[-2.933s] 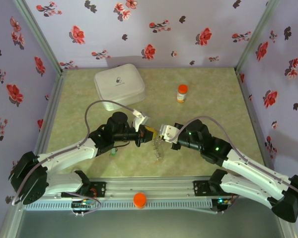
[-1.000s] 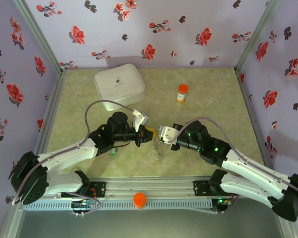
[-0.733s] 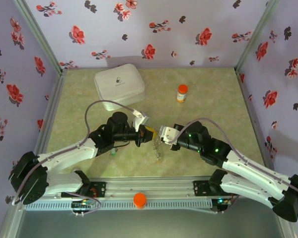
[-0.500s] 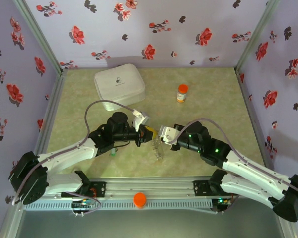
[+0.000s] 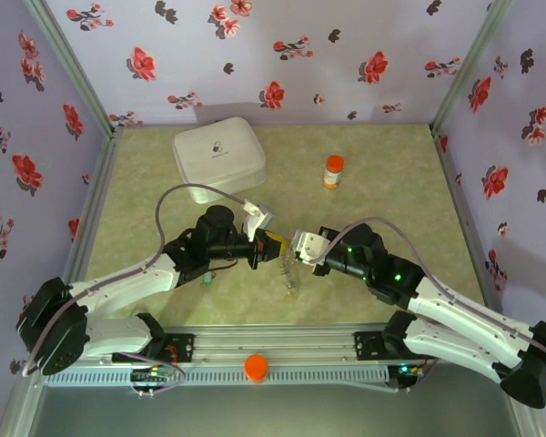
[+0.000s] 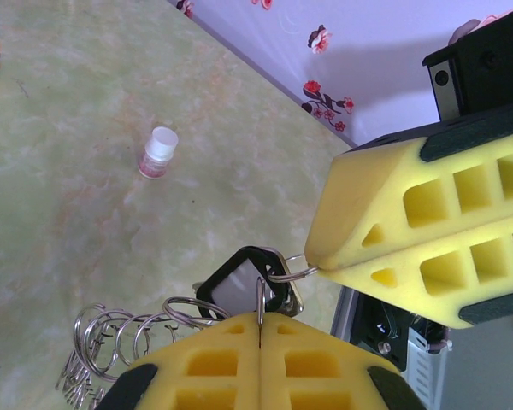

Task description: Put the keys on the keyring

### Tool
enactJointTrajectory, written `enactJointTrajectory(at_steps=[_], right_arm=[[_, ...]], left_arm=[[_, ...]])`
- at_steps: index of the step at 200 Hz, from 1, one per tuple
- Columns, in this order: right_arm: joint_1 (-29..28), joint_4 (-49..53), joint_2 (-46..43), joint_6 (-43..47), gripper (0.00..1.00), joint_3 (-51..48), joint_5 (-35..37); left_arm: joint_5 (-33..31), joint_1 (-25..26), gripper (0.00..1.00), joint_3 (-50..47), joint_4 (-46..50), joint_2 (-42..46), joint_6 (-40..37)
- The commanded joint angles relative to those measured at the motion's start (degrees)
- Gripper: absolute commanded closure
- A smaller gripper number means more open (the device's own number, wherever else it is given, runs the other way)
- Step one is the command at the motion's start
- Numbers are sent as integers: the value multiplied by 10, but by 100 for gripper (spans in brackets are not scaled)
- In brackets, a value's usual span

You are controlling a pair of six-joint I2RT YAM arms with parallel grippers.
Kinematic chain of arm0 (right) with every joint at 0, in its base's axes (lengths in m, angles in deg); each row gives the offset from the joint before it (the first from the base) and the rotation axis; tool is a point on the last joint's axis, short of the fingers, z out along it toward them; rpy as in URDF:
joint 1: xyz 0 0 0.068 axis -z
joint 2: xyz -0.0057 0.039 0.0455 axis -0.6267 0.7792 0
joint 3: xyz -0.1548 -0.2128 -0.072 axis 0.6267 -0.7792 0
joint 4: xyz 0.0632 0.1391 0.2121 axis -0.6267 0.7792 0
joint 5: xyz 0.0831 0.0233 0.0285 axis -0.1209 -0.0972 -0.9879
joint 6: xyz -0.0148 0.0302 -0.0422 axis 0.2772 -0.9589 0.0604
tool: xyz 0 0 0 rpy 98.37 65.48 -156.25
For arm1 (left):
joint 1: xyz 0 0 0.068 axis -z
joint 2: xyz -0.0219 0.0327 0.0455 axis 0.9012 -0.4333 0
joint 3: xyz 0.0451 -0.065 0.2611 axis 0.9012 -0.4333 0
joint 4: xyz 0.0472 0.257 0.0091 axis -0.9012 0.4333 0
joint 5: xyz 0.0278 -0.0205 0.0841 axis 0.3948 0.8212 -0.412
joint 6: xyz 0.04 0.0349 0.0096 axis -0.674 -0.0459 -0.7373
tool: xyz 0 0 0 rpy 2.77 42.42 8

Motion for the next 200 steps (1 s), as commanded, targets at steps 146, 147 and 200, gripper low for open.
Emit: enactJointTrajectory(at_steps=[146,147,200], right_arm=[[-7,-3,8,7,100,-3,8],[-8,-3,7,7,100,-2,7],[-8,8,10,8,100,0,0]], left_arm=[[7,3,100,14,-31,-1,7],[7,3,100,14,-31,-1,7],[5,3,100,15,-32,-1,7]])
